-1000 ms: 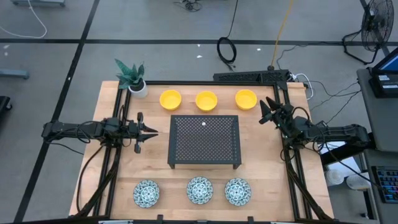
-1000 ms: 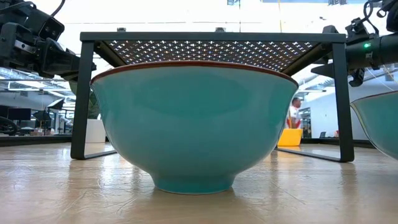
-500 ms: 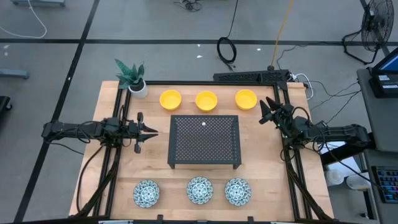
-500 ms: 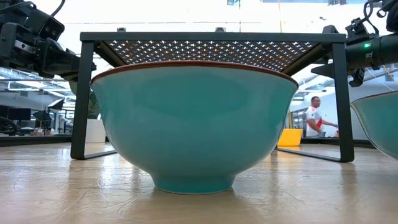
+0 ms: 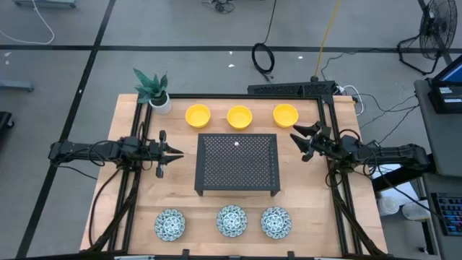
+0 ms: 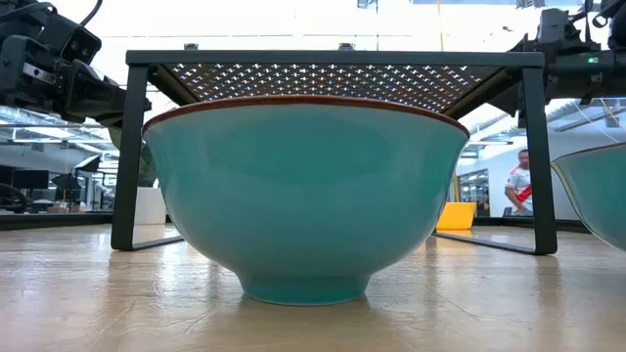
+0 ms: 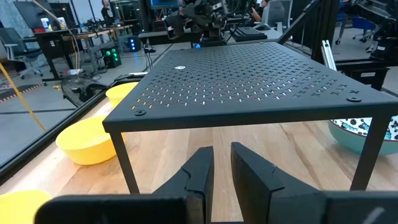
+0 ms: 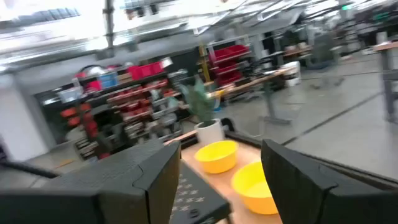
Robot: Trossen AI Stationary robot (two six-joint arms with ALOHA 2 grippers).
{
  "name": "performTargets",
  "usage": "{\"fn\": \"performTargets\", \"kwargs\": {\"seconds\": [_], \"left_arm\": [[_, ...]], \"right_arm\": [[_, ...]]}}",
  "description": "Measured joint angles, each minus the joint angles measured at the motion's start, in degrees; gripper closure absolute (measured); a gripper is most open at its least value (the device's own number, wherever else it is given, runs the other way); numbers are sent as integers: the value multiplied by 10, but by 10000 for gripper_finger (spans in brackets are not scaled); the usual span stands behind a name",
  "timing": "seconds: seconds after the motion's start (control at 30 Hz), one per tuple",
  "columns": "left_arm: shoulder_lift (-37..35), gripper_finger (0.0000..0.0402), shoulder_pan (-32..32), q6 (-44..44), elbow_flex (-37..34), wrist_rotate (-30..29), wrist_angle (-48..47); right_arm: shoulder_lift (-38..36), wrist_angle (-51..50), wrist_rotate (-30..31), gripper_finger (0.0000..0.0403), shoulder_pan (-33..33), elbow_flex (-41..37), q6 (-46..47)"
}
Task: Pick & Place Mini bowls
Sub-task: Put the right yellow bowl on the shelf
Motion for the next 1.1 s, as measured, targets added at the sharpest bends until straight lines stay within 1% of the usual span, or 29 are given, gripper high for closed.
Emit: {"fn": "performTargets", "kwargs": {"seconds": [0.07, 0.13, 0.2, 0.27, 0.33, 0.37, 0.4, 0.47, 0.5, 0.57, 0.63, 0.7, 0.77, 0.8, 0.87, 0.97, 1.1], "left_arm": [[0, 341, 0, 0, 0, 0, 0], [0, 341, 0, 0, 0, 0, 0], [0, 341, 0, 0, 0, 0, 0], [0, 341, 0, 0, 0, 0, 0], [0, 341, 0, 0, 0, 0, 1], [0, 341, 0, 0, 0, 0, 3], [0, 341, 0, 0, 0, 0, 5], [0, 341, 0, 0, -1, -1, 9], [0, 341, 0, 0, -1, -1, 10], [0, 341, 0, 0, -1, -1, 12], [0, 341, 0, 0, -1, -2, 13], [0, 341, 0, 0, -1, -2, 13], [0, 341, 0, 0, -1, -2, 14], [0, 341, 0, 0, -1, -2, 14], [0, 341, 0, 0, -1, -2, 14], [0, 341, 0, 0, -1, -2, 15], [0, 341, 0, 0, -1, -1, 17]], "right_arm": [[0, 0, 14, 193, 0, 0, 0], [1, 0, 65, 193, 0, 5, 25], [13, -41, 105, 193, -2, 36, 48], [47, -161, 119, 193, -8, 89, 53], [97, -251, 147, 193, -25, 174, 81], [123, -312, 169, 193, -40, 218, 99], [156, -378, 177, 193, -58, 258, 114], [229, -498, 157, 193, -106, 330, 142], [262, -529, 136, 193, -135, 364, 148], [322, -565, 100, 193, -198, 419, 142], [380, -579, 50, 193, -264, 449, 121], [434, -569, -15, 193, -322, 459, 102], [477, -553, -65, 193, -372, 459, 84], [496, -535, -81, 193, -394, 458, 78], [536, -511, -103, 193, -427, 450, 75], [583, -499, -138, 193, -453, 442, 77], [626, -490, -144, 193, -464, 437, 75]]}}
